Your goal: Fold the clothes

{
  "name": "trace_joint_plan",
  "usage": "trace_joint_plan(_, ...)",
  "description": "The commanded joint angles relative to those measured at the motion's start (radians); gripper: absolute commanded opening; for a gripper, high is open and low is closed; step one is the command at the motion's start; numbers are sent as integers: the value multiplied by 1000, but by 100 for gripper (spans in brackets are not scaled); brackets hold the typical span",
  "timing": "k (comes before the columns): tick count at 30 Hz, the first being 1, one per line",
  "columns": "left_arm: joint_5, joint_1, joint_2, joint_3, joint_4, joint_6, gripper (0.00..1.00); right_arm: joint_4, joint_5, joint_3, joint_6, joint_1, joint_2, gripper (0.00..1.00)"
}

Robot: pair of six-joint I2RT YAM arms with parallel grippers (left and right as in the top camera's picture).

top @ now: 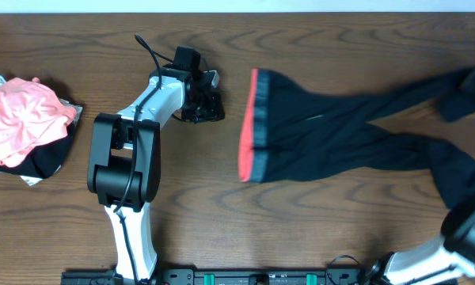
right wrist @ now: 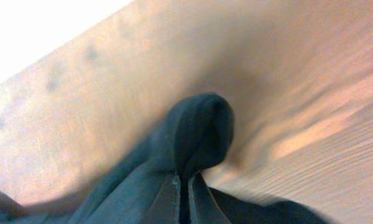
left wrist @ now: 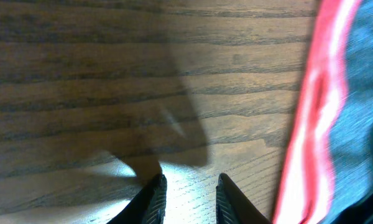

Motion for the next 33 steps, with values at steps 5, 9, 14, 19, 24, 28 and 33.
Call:
trace_joint_plan(5,-9,-1,22,-2,-10,-5,28,-24,322,0,-119,41,-56,25)
trace_joint_plan(9,-9,-1,22,-2,-16,-5,28,-45,322,-47,-120,45,-6,31)
trace_joint_plan(14,-8,-2,22,-2,-32,-5,28,-65,322,-86,-109,42,49,31)
trace_joint_plan(19,53,-11,22,-2,-74,-5,34,-134,322,-86,-74,42,53,31)
trace_joint_plan(24,190,-56,22,-2,-86,0,48,-261,322,-86,-24,40,53,34)
trace_joint_plan(28,201,-121,22,-2,-82,85,55,-339,293,-86,9,41,53,36)
trace_joint_plan(33,200,-207,22,-2,-16,119,59,-410,217,-86,8,42,54,37)
